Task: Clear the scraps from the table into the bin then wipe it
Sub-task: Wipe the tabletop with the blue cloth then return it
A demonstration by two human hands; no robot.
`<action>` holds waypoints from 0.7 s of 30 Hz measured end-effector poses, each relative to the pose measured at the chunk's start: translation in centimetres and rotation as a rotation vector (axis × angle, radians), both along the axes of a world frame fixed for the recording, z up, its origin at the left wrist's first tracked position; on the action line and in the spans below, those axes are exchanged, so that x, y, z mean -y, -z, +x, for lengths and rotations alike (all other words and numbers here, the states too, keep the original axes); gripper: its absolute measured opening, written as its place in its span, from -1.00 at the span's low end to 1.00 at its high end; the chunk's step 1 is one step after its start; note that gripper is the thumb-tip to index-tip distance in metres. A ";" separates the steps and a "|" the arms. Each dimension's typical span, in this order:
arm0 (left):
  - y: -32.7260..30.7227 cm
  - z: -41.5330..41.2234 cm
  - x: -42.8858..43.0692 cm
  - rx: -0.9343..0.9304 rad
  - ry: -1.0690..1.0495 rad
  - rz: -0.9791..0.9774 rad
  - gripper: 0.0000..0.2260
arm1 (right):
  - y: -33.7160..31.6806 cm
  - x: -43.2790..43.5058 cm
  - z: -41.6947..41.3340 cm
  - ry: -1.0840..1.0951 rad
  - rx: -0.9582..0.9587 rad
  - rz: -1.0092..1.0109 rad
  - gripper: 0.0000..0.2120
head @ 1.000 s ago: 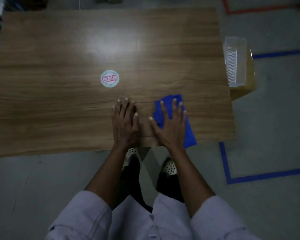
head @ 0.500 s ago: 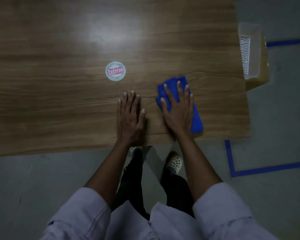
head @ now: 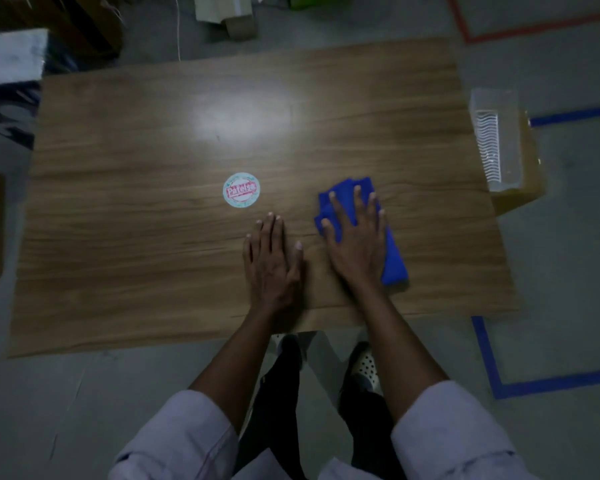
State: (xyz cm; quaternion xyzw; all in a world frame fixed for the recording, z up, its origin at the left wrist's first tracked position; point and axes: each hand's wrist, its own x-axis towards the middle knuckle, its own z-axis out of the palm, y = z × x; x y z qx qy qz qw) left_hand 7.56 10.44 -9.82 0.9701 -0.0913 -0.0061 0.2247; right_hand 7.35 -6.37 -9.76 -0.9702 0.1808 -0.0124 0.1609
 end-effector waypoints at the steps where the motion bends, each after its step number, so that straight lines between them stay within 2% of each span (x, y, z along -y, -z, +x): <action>1: 0.1 0.6 0.3 -0.001 0.001 -0.038 -0.43 | 0.0 -1.2 -0.3 -0.083 -0.002 0.005 -0.43; 3: 0.3 1.9 0.8 0.007 0.010 -0.118 -0.43 | 0.4 -2.1 -2.0 -0.327 0.002 0.000 -0.43; 5: 0.5 2.8 1.4 0.026 0.035 -0.126 -0.43 | 0.8 -0.2 -3.6 -0.485 0.033 0.012 -0.46; 7: 0.9 2.9 2.0 0.057 0.067 -0.056 -0.42 | 0.9 2.9 -3.9 -0.468 0.044 0.021 -0.48; 10: 1.6 2.7 2.3 0.096 0.056 0.038 -0.39 | 0.7 5.9 -0.9 -0.241 0.027 0.030 -0.47; 13: 1.9 2.5 2.1 0.101 0.058 0.059 -0.39 | 0.7 4.2 2.0 -0.083 0.026 0.027 -0.44; 15: 1.8 2.4 1.9 0.116 0.061 0.064 -0.39 | 0.8 2.1 2.1 -0.119 0.025 0.034 -0.44; 17: 1.7 2.4 1.7 0.104 0.063 0.055 -0.38 | 0.7 0.6 0.3 -0.274 0.018 0.015 -0.45; 19: 1.7 2.4 1.7 0.093 0.063 0.047 -0.38 | 0.8 0.8 -2.3 -0.422 0.032 0.003 -0.44; 21: 1.6 2.4 1.8 0.111 0.066 0.059 -0.39 | 1.0 2.6 -4.2 -0.453 0.054 0.005 -0.45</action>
